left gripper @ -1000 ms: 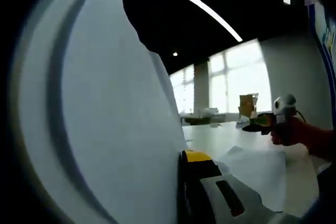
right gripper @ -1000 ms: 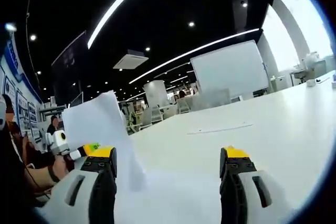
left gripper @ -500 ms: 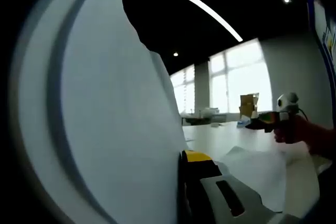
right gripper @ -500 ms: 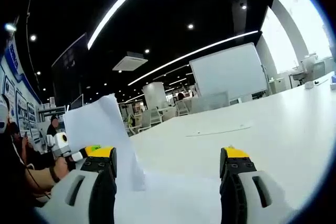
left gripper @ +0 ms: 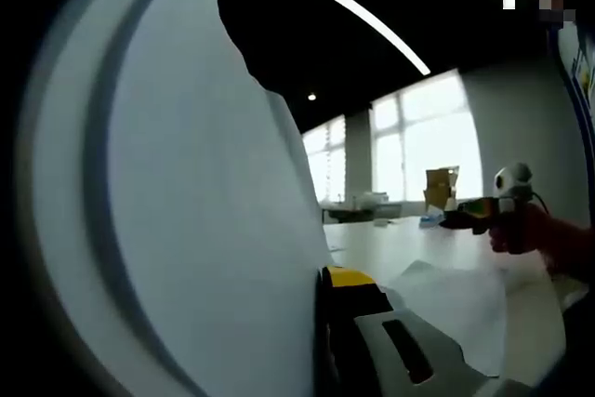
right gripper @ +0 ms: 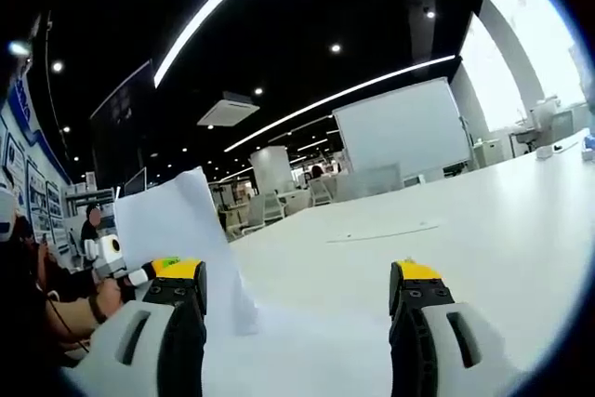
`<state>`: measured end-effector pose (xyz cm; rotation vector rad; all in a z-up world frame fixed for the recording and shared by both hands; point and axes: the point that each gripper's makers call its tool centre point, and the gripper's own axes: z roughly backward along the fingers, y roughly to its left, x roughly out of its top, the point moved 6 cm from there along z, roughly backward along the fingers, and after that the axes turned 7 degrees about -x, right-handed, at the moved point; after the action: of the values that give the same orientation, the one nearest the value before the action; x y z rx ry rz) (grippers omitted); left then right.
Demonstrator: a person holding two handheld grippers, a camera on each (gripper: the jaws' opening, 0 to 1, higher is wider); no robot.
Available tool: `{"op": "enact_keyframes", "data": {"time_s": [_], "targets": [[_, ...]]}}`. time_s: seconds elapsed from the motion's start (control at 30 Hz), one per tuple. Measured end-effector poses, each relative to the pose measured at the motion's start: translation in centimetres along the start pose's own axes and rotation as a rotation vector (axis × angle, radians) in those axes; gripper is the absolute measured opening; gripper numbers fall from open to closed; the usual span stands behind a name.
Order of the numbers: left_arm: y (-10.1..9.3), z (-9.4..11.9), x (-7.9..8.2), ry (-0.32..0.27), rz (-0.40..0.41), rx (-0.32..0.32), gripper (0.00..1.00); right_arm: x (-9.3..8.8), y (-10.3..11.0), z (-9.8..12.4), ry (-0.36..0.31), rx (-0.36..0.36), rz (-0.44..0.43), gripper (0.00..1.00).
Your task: Organize the stack of printing papers by aligning and flattening the scattered papers on the table
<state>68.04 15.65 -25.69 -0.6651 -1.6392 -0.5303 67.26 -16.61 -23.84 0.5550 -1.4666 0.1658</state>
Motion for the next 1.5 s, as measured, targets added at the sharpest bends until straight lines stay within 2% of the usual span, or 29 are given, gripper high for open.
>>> {"op": "enact_keyframes", "data": {"time_s": [0.1, 0.5, 0.87, 1.2, 1.5], "targets": [[-0.1, 0.0, 0.0, 0.000, 0.001, 0.000, 0.08, 0.1, -0.2, 0.2, -0.009, -0.021, -0.003, 0.76], [-0.1, 0.1, 0.0, 0.000, 0.003, -0.001, 0.08, -0.6, -0.2, 0.5, 0.010, -0.029, -0.004, 0.76], [0.1, 0.0, -0.1, -0.002, 0.010, -0.003, 0.08, -0.2, -1.0, 0.1, 0.012, -0.035, 0.014, 0.76], [0.2, 0.0, -0.2, -0.003, 0.015, -0.003, 0.08, -1.1, -1.0, 0.6, 0.050, -0.042, 0.053, 0.76], [0.3, 0.0, -0.2, 0.001, 0.018, -0.005, 0.08, -1.5, -1.8, -0.3, 0.070, -0.047, 0.073, 0.75]]}}
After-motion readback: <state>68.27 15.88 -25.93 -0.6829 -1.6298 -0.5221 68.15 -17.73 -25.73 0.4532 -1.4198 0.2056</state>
